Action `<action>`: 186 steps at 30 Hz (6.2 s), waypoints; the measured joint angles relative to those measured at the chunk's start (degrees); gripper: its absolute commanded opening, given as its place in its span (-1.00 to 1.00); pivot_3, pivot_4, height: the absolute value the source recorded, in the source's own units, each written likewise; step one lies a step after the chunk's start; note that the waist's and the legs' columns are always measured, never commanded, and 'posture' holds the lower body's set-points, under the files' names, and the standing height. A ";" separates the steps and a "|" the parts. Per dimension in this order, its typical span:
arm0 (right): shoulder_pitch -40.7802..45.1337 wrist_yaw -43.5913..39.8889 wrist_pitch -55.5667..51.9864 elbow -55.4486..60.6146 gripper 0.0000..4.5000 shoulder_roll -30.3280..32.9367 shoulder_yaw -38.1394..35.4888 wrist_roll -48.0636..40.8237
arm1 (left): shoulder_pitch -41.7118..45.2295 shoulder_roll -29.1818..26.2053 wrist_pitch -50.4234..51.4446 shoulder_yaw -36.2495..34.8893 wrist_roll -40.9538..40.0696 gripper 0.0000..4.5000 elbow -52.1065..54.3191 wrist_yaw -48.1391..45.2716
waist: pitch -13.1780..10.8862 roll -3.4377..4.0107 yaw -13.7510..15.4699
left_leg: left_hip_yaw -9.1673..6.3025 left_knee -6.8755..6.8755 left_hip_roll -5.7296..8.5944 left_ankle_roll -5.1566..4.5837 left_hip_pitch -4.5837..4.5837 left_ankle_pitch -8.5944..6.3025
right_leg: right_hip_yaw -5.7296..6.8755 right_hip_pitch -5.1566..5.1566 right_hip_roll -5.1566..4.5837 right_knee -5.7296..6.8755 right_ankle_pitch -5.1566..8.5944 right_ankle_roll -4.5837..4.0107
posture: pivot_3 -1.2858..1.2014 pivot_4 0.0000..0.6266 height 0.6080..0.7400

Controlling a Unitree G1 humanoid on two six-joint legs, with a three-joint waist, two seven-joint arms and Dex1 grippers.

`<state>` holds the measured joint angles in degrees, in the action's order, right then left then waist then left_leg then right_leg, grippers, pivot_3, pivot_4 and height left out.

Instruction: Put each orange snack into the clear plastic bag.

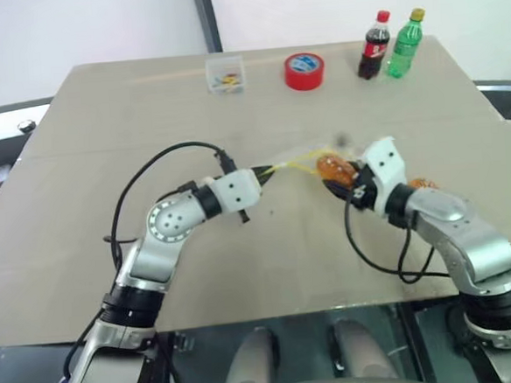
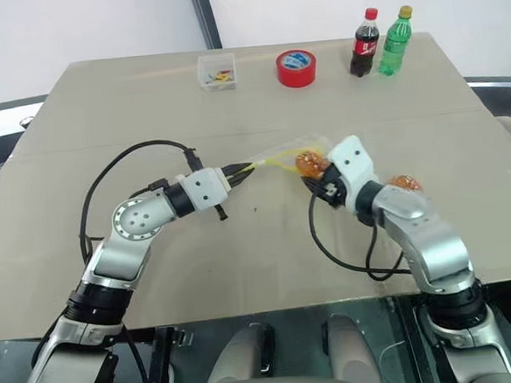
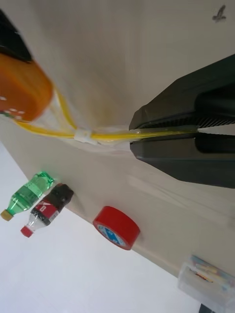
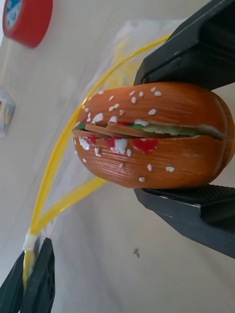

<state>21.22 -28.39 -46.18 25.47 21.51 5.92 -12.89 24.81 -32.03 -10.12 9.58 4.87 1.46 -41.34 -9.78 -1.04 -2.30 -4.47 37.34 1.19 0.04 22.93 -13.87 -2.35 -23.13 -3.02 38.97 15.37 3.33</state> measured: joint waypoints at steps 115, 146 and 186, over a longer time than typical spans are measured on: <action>6.31 -1.03 17.57 -19.82 0.78 -8.44 12.85 5.00 | -9.29 -5.17 -5.97 -0.21 2.61 -1.00 6.74 -0.51 | -0.01 0.03 0.01 | -0.09 -0.01 0.00 0.00 -0.06 0.00 | 0.08 0.08 0.02 -0.04 0.00 0.00 | 0.03 -0.52 1.00; 0.83 0.48 28.94 -15.79 -0.44 3.76 10.08 19.90 | -1.94 -0.49 10.35 -4.54 -4.28 -1.00 2.49 0.36 | -0.01 0.00 0.24 | -0.07 0.02 0.00 0.00 -0.04 0.00 | 0.07 0.10 -0.01 -0.07 0.00 0.00 | 0.03 -0.52 1.00; -5.55 -0.89 20.22 -2.10 0.07 9.97 -4.10 15.64 | 10.81 4.44 1.34 -5.51 -6.80 -1.00 -13.49 -0.03 | 0.00 -0.02 -0.01 | 0.01 0.58 0.06 -0.10 0.77 -0.05 | -0.01 -0.57 -0.03 0.22 -0.03 0.04 | 0.03 -0.52 1.00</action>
<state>15.66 -29.28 -25.97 23.37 31.48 1.82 2.74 35.62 -27.59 -8.78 4.07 -1.93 -12.03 -41.37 -9.79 -1.06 -2.31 -4.46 37.91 1.24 -0.06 23.70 -13.92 -2.35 -23.70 -3.05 39.19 15.34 3.37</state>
